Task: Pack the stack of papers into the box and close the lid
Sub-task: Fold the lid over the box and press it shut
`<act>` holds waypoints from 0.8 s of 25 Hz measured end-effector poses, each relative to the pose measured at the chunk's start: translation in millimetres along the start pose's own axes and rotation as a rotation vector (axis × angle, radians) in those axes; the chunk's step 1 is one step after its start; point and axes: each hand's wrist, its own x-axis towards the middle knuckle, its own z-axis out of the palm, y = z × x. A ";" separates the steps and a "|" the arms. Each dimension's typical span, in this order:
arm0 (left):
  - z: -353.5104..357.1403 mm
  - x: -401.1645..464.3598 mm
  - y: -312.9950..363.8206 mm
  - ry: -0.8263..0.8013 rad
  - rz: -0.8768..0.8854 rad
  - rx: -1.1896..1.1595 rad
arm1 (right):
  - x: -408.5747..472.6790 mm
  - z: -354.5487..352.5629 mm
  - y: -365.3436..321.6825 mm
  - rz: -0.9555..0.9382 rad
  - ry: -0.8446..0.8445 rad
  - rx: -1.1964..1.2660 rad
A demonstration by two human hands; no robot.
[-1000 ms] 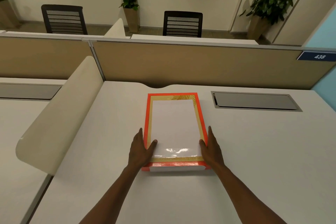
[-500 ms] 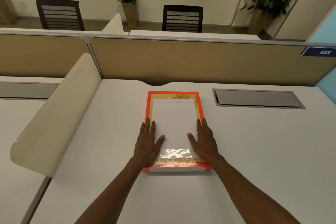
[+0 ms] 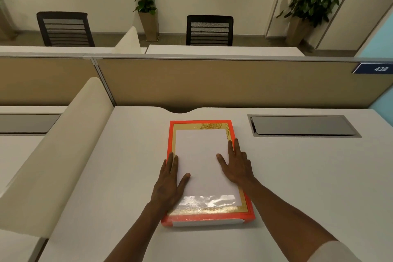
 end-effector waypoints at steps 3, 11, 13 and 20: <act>-0.2 -0.2 -0.3 0.011 0.016 -0.001 | 0.8 2.0 0.9 -0.010 -0.002 0.013; 8.0 -27.2 0.6 0.120 -0.161 -0.096 | -75.4 28.9 24.1 0.033 0.064 0.111; 17.5 -43.8 0.3 0.094 -0.147 -0.083 | -100.8 43.2 29.9 0.004 0.098 0.117; 15.6 -48.6 5.2 0.074 -0.152 -0.048 | -109.1 51.9 26.5 0.019 0.151 0.131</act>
